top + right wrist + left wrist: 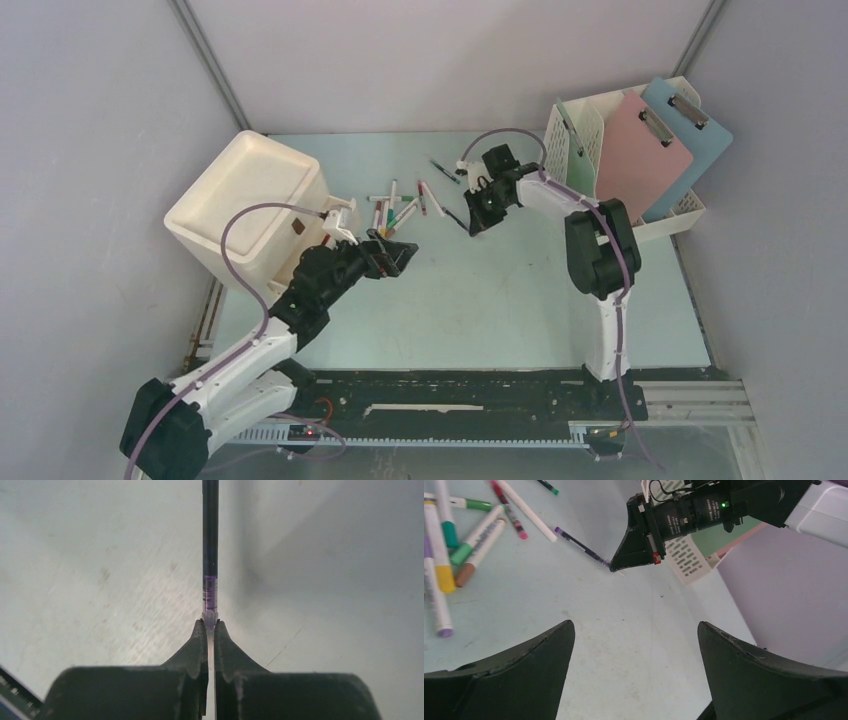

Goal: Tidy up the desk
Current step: Pick up the stationery from the center of the board, then place the stationery in the drawer.

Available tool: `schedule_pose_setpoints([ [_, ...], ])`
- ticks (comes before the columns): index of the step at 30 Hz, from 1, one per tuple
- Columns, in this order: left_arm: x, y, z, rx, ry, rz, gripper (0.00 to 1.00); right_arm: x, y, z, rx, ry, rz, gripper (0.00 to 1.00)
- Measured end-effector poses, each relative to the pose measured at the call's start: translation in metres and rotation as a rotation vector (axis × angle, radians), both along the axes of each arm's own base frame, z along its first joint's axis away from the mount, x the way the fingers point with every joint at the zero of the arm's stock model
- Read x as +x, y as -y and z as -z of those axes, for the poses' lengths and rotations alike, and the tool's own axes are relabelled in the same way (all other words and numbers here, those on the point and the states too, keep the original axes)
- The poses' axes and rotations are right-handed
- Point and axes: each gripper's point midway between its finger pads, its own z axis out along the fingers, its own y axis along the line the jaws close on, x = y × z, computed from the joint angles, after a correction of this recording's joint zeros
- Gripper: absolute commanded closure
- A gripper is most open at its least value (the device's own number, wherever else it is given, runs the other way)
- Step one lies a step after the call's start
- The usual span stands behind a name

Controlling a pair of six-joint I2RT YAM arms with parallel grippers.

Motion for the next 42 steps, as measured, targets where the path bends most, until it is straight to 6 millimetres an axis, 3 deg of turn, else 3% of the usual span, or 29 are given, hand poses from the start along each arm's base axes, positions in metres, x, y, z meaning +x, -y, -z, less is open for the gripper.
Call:
schedule_pose_setpoints([
  [15, 0.008, 0.037, -0.023, -0.269, -0.020, 0.082, 0.00, -0.085, -0.014, -0.093, 0.346, -0.060, -0.108, 1.00],
  [23, 0.018, 0.055, -0.021, -0.374, -0.071, 0.082, 0.00, -0.109, -0.034, -0.145, 0.531, -0.038, -0.236, 1.00],
  [28, 0.023, 0.064, -0.033, -0.419, -0.062, 0.083, 0.01, -0.122, -0.044, -0.158, 0.596, -0.061, -0.293, 1.00],
  [35, 0.027, 0.070, -0.040, -0.453, -0.068, 0.080, 0.17, -0.136, -0.052, -0.166, 0.638, -0.086, -0.345, 1.00],
  [42, 0.026, 0.071, -0.040, -0.472, -0.085, 0.082, 0.54, -0.143, -0.054, -0.176, 0.655, -0.072, -0.374, 1.00],
])
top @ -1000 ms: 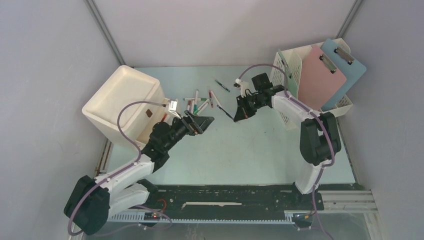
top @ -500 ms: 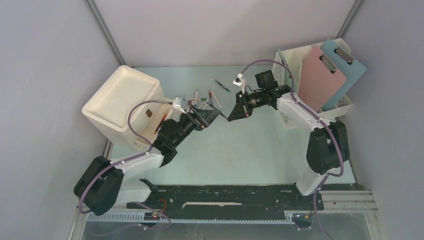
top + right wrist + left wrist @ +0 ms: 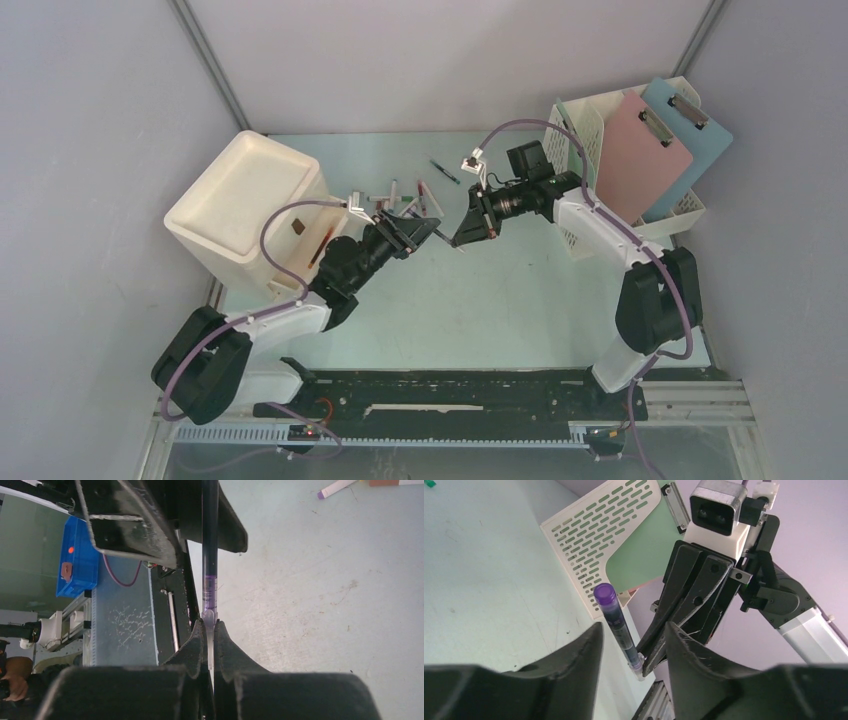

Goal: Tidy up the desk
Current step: Place the stationery in the drawer.

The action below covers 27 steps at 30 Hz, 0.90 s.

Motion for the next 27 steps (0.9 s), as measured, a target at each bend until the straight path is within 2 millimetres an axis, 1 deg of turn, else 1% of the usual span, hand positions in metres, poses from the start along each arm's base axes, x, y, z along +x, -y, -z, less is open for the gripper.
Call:
schedule_pose_setpoints([
  [7, -0.001, 0.001, -0.001, -0.015, -0.013, 0.004, 0.87, -0.001, -0.001, 0.000, 0.001, 0.009, -0.007, 1.00],
  [9, -0.001, 0.001, 0.000, -0.014, -0.015, 0.002, 0.99, -0.002, -0.002, 0.000, 0.001, 0.015, -0.013, 1.00],
  [13, -0.001, 0.001, -0.003, -0.024, -0.011, 0.005, 1.00, -0.003, -0.003, 0.000, 0.000, 0.022, -0.020, 1.00],
  [14, -0.001, 0.001, -0.003, -0.023, -0.011, 0.005, 1.00, -0.003, -0.003, 0.000, 0.001, 0.024, -0.021, 0.95],
  [18, -0.002, 0.000, -0.004, -0.024, -0.008, 0.005, 1.00, -0.004, -0.003, 0.000, 0.003, 0.037, -0.027, 0.64],
  [20, -0.003, 0.000, -0.005, -0.019, -0.001, 0.004, 1.00, -0.005, -0.003, -0.001, 0.001, 0.040, -0.029, 0.53],
  [24, -0.006, -0.005, -0.007, 0.014, 0.016, -0.004, 1.00, -0.008, -0.001, -0.004, -0.004, 0.067, -0.031, 0.43],
  [27, -0.009, -0.012, -0.007, 0.067, 0.035, -0.025, 1.00, -0.008, 0.001, -0.007, -0.009, 0.092, -0.026, 0.42],
])
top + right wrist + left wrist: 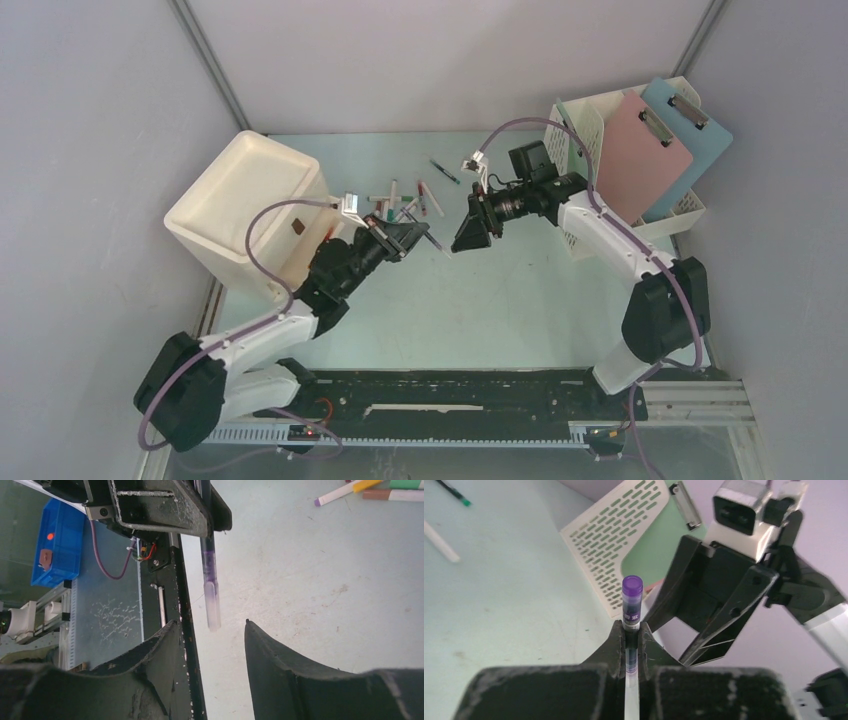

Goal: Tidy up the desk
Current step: Place the stationery in the drawer.

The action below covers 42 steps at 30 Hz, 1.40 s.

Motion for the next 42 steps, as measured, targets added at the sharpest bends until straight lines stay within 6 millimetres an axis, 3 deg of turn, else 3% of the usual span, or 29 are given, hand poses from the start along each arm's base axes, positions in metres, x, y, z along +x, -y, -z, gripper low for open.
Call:
schedule_pose_setpoints([
  [9, -0.004, -0.047, 0.015, 0.340, 0.025, -0.157, 1.00, -0.001, 0.004, -0.009, 0.002, 0.071, -0.003, 0.41],
  [18, 0.000, -0.121, -0.006, 0.768, 0.027, -0.384, 1.00, 0.000, 0.007, -0.007, -0.006, 0.081, -0.004, 0.41],
  [26, 0.000, -0.175, -0.005, 1.085, -0.041, -0.536, 1.00, -0.001, 0.007, -0.006, -0.010, 0.081, -0.006, 0.41],
  [33, 0.000, -0.205, -0.005, 1.296, -0.080, -0.619, 1.00, -0.001, 0.009, -0.005, -0.013, 0.076, -0.002, 0.41],
  [42, 0.006, -0.227, 0.014, 1.589, -0.152, -0.649, 0.87, 0.000, 0.009, -0.005, -0.013, 0.078, -0.003, 0.41],
])
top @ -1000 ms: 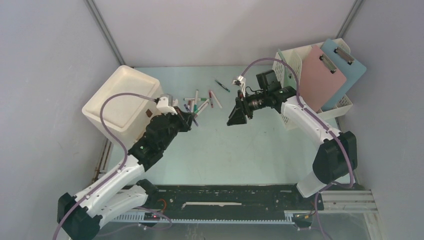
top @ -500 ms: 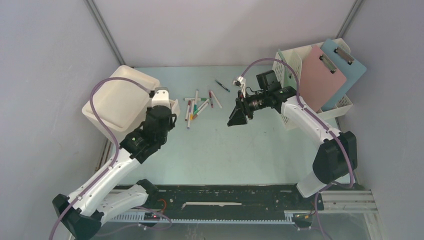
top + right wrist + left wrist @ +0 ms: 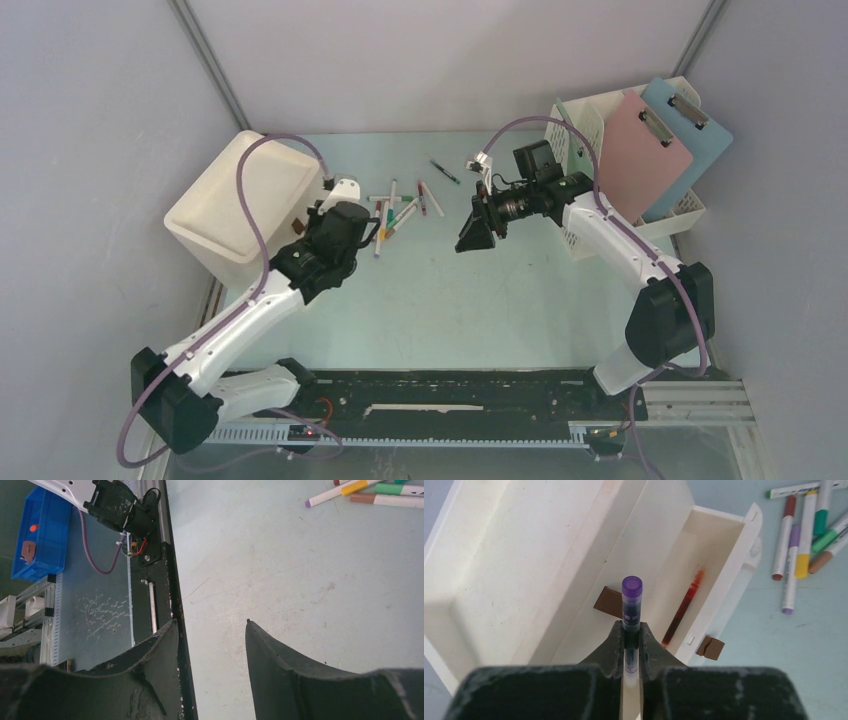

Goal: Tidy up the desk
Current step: Place the stationery in the drawer, then move the stationery to the center of the board.

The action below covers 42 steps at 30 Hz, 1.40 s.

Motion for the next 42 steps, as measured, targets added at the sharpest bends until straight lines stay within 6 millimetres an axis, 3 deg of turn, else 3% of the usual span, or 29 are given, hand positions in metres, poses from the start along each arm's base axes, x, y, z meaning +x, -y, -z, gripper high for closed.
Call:
schedule_pose_setpoints([
  [6, 0.006, -0.006, 0.015, 0.103, -0.067, -0.035, 0.52, 0.001, 0.001, 0.000, 0.000, 0.000, 0.003, 0.41],
  [14, 0.007, -0.010, 0.017, 0.116, -0.075, -0.052, 0.38, 0.003, 0.003, 0.000, 0.000, 0.000, 0.011, 0.41],
  [23, 0.008, 0.017, -0.011, -0.129, 0.047, 0.088, 0.02, 0.004, 0.004, 0.000, 0.000, 0.003, 0.012, 0.41],
  [29, 0.014, 0.050, -0.024, -0.362, 0.146, 0.232, 0.00, 0.004, 0.005, 0.000, -0.001, 0.005, 0.013, 0.41],
  [42, 0.052, 0.141, 0.008, -0.673, 0.027, 0.456, 0.00, 0.010, 0.011, 0.001, -0.002, 0.009, 0.033, 0.41],
])
